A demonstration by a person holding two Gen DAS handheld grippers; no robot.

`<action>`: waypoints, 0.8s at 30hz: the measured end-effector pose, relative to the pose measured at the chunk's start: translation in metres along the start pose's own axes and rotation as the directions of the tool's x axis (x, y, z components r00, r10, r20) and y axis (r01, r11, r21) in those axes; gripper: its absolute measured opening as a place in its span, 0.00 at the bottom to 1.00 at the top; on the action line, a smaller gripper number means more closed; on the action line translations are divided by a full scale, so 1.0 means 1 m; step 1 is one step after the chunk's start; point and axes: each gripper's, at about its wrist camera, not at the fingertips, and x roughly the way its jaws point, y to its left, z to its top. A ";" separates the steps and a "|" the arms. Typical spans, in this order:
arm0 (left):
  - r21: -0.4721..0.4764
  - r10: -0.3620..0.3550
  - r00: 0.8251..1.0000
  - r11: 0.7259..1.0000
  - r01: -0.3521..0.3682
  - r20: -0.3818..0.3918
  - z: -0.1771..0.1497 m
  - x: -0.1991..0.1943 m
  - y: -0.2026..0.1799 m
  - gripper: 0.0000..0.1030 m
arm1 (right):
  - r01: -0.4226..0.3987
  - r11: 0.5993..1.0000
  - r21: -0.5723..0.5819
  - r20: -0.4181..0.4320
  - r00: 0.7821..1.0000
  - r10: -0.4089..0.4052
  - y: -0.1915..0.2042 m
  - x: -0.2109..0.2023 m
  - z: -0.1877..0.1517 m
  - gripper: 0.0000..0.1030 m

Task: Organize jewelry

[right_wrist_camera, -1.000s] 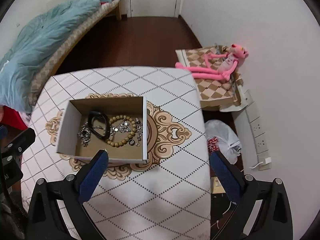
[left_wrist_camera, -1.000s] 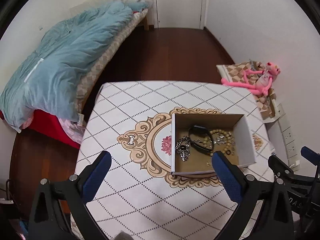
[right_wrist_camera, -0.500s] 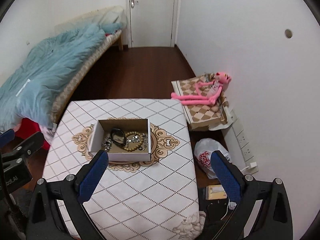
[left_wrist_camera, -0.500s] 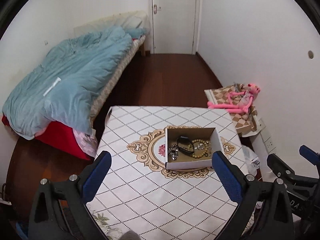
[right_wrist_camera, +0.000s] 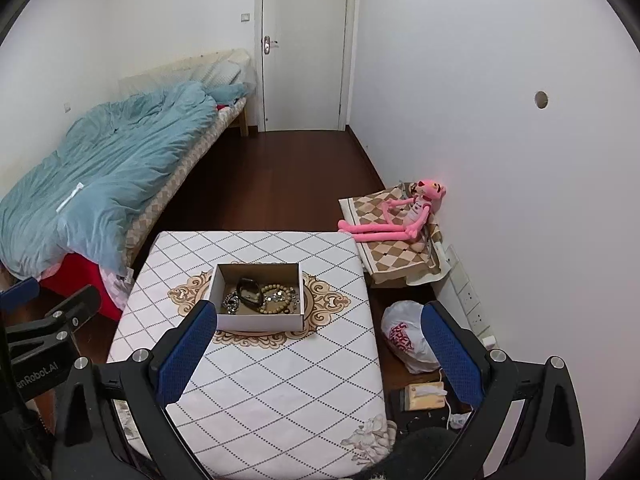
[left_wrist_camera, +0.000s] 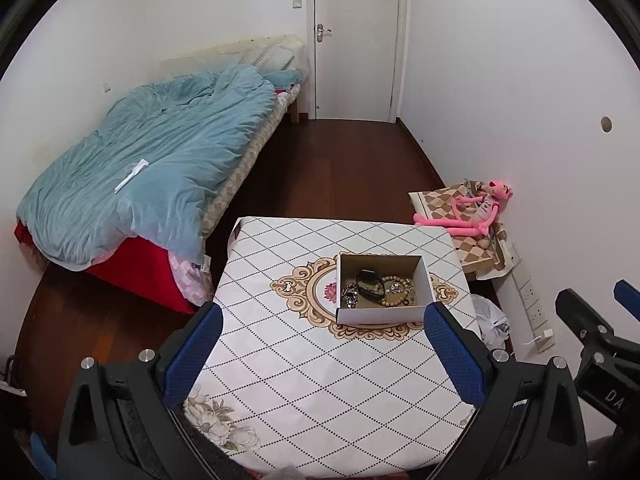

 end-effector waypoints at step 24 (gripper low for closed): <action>0.014 0.004 0.996 1.000 -0.003 -0.089 0.024 0.038 -0.010 1.00 | 0.012 0.999 -0.029 -0.052 0.999 -0.014 0.000 0.041 0.023 1.00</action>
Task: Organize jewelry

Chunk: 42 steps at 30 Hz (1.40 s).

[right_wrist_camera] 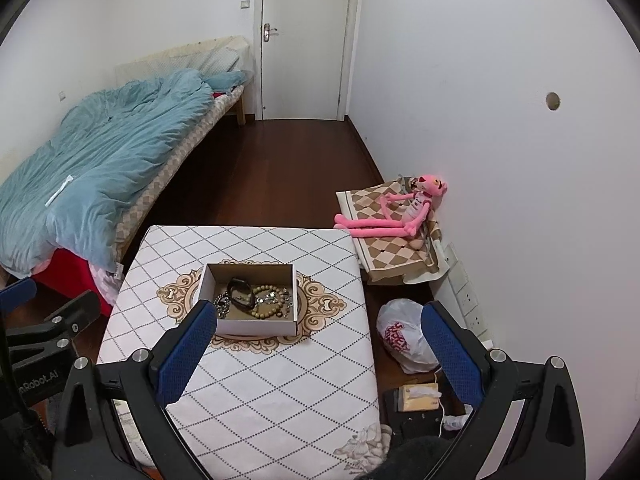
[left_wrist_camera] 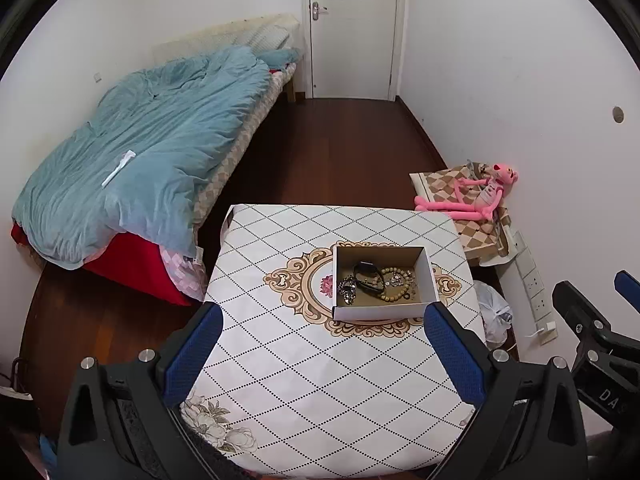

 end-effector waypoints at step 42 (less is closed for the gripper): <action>0.009 0.013 0.993 1.000 -0.012 -0.119 0.016 0.049 -0.005 1.00 | -0.009 0.999 -0.032 -0.156 0.988 0.004 0.005 0.066 0.020 1.00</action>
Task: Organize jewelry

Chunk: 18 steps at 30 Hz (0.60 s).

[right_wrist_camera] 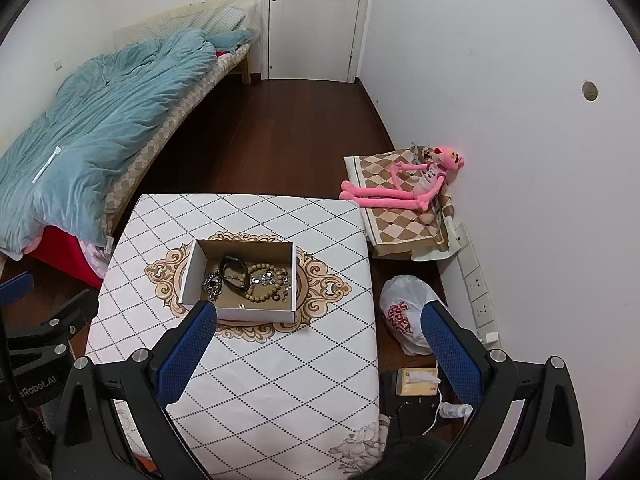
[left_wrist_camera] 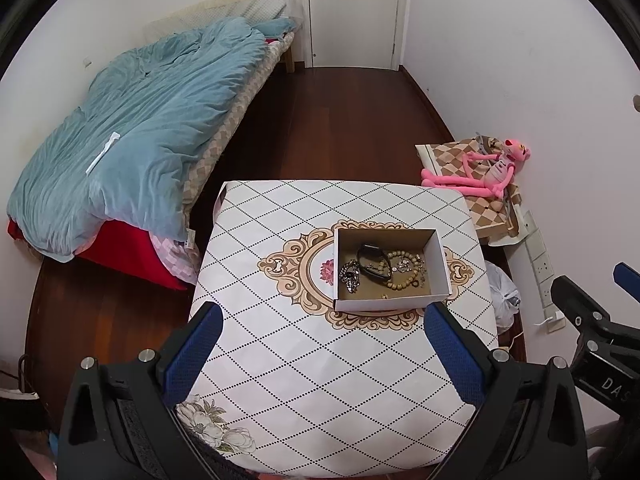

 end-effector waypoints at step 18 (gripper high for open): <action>0.001 0.001 1.000 1.000 -0.001 0.004 0.000 -0.001 0.000 1.00 | -0.001 1.000 -0.001 0.000 1.000 0.001 0.001 -0.003 0.002 1.00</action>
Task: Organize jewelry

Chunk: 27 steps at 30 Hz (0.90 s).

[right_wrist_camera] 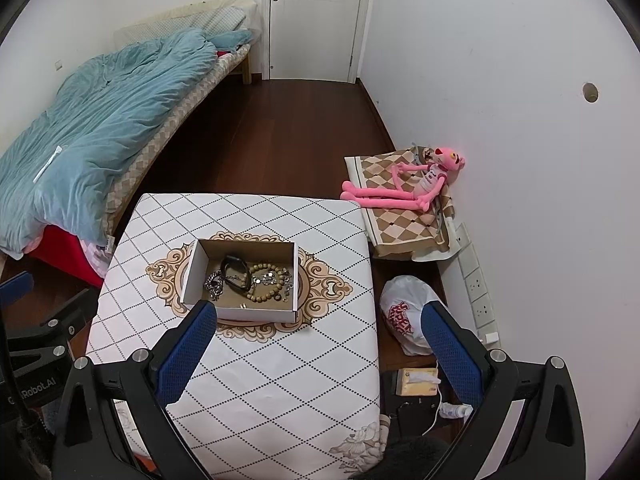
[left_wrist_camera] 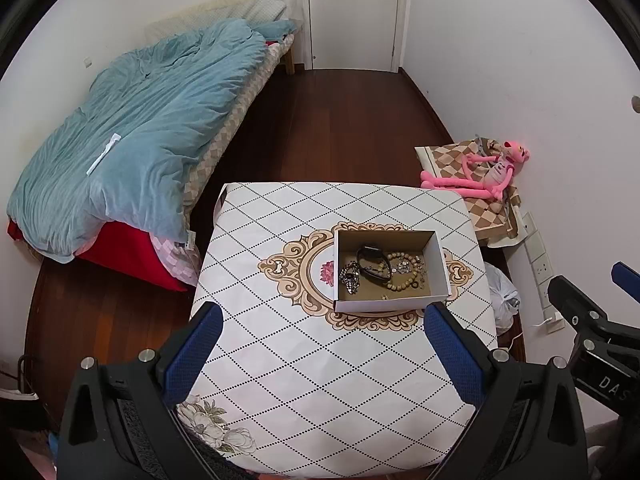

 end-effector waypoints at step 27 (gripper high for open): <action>-0.002 -0.002 1.000 1.000 0.002 0.006 0.002 -0.004 -0.001 1.00 | -0.002 1.000 0.001 -0.002 1.000 0.002 0.000 0.000 -0.003 1.00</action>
